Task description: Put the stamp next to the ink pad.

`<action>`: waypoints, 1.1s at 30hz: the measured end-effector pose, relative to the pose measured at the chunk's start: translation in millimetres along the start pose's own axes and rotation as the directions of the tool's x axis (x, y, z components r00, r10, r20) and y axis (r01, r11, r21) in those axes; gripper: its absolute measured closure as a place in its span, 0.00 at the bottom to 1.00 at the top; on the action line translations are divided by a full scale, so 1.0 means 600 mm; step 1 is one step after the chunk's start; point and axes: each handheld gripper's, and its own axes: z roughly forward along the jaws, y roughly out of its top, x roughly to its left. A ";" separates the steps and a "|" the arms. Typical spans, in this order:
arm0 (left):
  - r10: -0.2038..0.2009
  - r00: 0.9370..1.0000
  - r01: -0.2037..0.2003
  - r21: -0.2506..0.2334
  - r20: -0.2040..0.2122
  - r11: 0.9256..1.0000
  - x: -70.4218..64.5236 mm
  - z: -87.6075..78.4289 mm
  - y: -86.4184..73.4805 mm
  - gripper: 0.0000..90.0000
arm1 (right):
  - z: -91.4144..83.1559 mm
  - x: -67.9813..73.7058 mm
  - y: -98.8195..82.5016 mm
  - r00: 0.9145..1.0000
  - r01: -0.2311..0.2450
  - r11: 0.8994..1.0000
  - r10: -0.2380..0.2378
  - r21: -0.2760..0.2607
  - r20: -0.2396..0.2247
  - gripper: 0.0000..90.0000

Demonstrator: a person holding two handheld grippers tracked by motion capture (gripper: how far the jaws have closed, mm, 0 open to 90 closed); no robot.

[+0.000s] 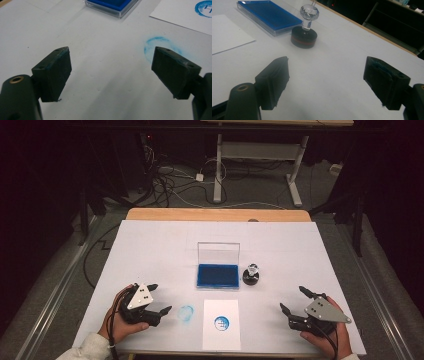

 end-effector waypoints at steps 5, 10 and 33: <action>0.003 1.000 -0.003 0.009 -0.001 1.000 -0.001 -0.003 -0.004 0.18 | -0.001 0.001 0.005 1.000 -0.002 1.000 0.002 -0.016 -0.001 0.23; 0.005 1.000 -0.005 0.003 -0.004 1.000 0.001 -0.006 -0.005 0.18 | 0.001 0.004 0.008 1.000 0.011 1.000 -0.011 -0.015 -0.001 0.23; 0.002 1.000 -0.002 0.014 -0.002 1.000 -0.001 -0.005 -0.008 0.18 | 0.003 0.008 0.014 0.999 0.031 0.999 -0.031 -0.023 -0.009 0.23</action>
